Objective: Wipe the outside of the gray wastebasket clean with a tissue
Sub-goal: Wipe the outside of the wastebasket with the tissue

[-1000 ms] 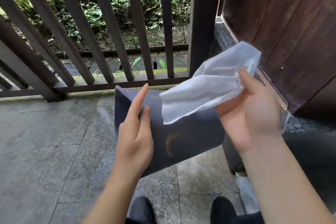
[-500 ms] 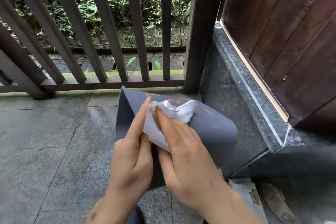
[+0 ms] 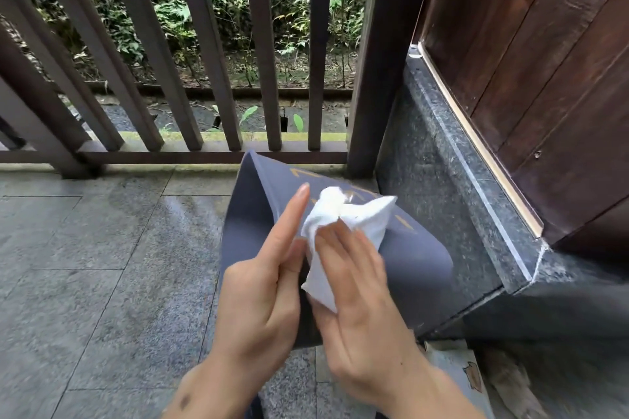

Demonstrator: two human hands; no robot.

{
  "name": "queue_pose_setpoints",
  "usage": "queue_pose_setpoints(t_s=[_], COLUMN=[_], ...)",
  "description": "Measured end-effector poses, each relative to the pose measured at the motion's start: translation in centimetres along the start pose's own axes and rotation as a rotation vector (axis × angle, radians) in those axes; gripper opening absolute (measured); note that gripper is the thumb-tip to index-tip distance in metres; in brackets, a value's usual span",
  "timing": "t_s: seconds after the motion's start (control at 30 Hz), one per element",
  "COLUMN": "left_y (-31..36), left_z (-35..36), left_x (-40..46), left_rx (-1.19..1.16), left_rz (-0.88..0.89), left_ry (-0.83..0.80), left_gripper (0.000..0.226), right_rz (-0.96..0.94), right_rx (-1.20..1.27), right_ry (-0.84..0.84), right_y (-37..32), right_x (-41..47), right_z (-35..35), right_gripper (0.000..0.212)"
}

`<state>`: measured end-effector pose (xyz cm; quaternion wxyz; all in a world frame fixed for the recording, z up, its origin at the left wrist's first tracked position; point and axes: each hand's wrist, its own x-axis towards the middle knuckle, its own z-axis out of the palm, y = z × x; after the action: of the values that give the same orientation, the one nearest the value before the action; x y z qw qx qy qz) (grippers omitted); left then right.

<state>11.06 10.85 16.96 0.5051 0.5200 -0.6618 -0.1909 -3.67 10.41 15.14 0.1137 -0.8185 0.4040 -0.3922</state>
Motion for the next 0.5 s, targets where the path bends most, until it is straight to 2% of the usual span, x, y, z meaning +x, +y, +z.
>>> queue_pose_setpoints(t_s=[0.1,0.2,0.5], left_y=[0.1,0.2,-0.1], left_z=[0.0,0.0,-0.1], left_x=[0.0,0.0,0.5], left_rx=[-0.032,-0.033,-0.186], left_rz=[-0.003,-0.017,-0.122], left_ry=[0.023,0.042,0.126], left_gripper=[0.058,0.056,0.05], right_rz=[-0.038,0.019,0.147], right_rx=[-0.018,-0.118,-0.254], right_ry=[-0.058,-0.081,0.065], right_y=[0.1,0.2,1.8], right_x=[0.2,0.1,-0.4], right_z=[-0.5,-0.7,-0.5], right_gripper=[0.06,0.056,0.057])
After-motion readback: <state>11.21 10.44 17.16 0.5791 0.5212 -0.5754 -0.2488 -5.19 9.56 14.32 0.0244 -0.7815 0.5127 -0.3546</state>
